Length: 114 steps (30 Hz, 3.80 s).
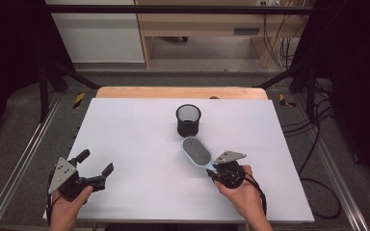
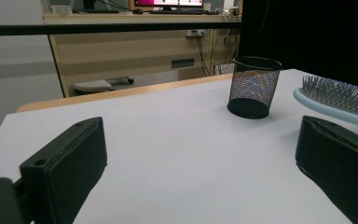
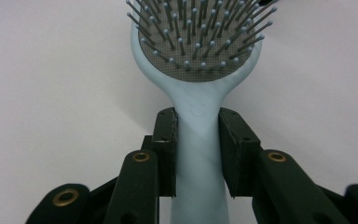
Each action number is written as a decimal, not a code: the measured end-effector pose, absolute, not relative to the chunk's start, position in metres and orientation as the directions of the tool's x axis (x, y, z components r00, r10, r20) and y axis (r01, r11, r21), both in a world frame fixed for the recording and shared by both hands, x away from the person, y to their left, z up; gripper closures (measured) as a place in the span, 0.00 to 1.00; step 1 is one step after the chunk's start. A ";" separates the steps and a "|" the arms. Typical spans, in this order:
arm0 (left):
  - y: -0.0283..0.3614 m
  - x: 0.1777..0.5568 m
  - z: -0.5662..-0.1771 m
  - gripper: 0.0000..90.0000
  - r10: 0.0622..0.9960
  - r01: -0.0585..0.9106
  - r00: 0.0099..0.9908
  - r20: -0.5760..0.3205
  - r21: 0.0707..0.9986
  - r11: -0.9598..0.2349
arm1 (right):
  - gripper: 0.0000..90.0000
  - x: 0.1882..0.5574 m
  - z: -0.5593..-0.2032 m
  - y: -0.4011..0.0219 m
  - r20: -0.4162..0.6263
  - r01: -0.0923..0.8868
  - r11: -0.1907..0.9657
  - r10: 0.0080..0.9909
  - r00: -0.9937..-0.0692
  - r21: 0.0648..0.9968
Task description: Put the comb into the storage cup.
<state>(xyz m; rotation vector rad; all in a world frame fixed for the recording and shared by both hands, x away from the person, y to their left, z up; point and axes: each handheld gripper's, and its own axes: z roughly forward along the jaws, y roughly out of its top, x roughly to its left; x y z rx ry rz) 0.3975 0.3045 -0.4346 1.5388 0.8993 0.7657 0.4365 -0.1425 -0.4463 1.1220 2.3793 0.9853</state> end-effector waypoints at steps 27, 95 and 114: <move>0.228 0.454 -0.367 0.02 0.805 -0.003 0.588 0.082 0.995 -0.100 | 0.77 0.452 -0.407 -0.131 -0.021 0.406 0.343 0.785 -0.619 0.847; 0.189 0.456 -0.405 0.09 0.646 0.297 0.667 -0.371 0.928 0.226 | 0.77 0.434 -0.423 -0.041 -0.134 0.129 0.338 0.652 -0.746 0.932; 0.195 0.453 -0.405 0.28 0.632 0.352 0.620 -0.464 0.885 0.304 | 0.77 0.432 -0.427 -0.037 -0.137 0.129 0.350 0.643 -0.754 0.928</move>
